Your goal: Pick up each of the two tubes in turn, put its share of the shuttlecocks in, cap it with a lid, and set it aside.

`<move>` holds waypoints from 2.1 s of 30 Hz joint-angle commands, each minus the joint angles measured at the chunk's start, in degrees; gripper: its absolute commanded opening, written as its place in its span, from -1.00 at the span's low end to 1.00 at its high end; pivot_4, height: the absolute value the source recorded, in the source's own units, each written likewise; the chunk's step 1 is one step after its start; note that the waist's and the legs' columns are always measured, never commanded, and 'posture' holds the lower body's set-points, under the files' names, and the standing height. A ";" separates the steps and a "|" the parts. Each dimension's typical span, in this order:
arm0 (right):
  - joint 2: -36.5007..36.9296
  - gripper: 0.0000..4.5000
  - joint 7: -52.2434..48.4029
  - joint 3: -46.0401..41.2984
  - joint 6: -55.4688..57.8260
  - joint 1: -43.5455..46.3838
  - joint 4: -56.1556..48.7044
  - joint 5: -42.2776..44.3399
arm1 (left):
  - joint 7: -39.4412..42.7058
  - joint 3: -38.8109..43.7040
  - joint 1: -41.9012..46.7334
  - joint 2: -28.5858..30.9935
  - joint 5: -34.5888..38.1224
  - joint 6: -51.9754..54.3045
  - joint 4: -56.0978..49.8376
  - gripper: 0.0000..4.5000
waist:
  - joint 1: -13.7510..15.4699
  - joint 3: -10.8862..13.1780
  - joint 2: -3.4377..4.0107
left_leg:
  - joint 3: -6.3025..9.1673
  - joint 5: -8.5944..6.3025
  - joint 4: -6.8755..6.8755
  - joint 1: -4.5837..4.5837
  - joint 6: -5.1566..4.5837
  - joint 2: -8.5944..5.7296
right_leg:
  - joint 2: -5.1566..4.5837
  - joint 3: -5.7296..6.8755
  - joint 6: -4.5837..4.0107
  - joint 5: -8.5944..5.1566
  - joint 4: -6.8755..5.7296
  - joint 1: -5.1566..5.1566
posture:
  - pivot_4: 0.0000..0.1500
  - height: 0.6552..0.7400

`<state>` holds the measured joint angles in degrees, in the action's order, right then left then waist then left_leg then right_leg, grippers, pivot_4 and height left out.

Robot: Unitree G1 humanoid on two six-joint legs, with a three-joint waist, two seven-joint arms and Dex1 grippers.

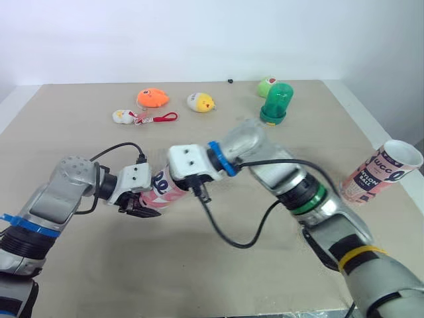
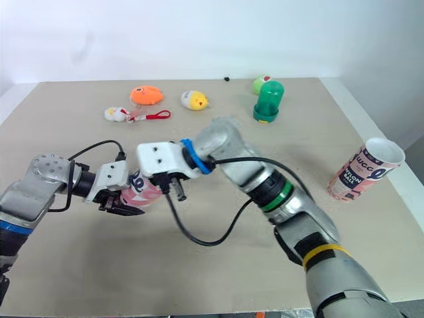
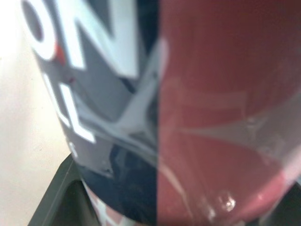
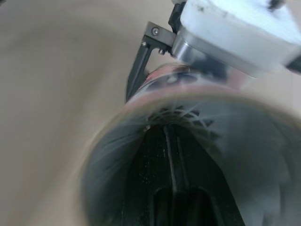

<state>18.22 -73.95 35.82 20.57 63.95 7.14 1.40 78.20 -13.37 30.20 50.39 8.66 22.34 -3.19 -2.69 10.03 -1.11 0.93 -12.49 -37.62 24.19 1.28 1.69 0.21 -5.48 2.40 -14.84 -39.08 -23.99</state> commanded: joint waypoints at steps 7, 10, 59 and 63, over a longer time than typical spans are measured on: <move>2.16 -0.98 -4.12 -7.64 0.47 1.52 -3.60 4.41 | -0.58 0.95 -0.69 0.18 0.72 -0.72 -1.73 0.33 | 0.06 0.00 -0.01 | 0.09 0.02 0.00 -0.01 0.02 0.01 | 0.01 0.07 -0.02 0.00 -0.02 0.01 | 1.00 1.00; 6.96 -0.98 -6.37 -11.98 3.23 0.81 -7.69 8.10 | -1.52 2.30 -1.55 -0.53 2.24 -0.79 -3.04 0.33 | 0.21 0.01 -0.02 | 0.13 0.02 0.00 0.05 0.04 -0.05 | -0.12 0.14 -0.26 0.13 -0.01 0.02 | 1.00 1.00; 47.69 0.97 2.66 -40.84 -1.05 -59.96 -6.26 9.07 | -29.32 -2.86 -12.74 -41.47 1.25 -20.76 18.77 0.33 | 0.17 -0.27 -0.11 | -0.65 0.09 -0.04 -1.12 -0.13 -0.57 | -0.50 -0.82 0.84 0.12 0.19 1.00 | 1.00 1.00; 47.28 0.47 2.71 -40.53 -0.82 -59.74 -6.58 9.45 | -29.28 -2.79 -12.96 -41.36 1.42 -20.41 18.56 0.33 | 0.13 -0.46 -0.22 | -0.64 0.09 -0.04 -1.19 -0.13 -0.55 | -0.48 -0.82 0.80 0.09 0.26 1.10 | 1.00 1.00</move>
<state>65.77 -71.41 -5.13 19.72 4.53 0.65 11.05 48.37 -15.00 19.12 8.03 11.29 -0.13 12.93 -2.56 9.58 -1.33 0.28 -12.41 -37.66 22.99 1.15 1.14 -0.27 -6.29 3.15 -14.77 -38.78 -22.86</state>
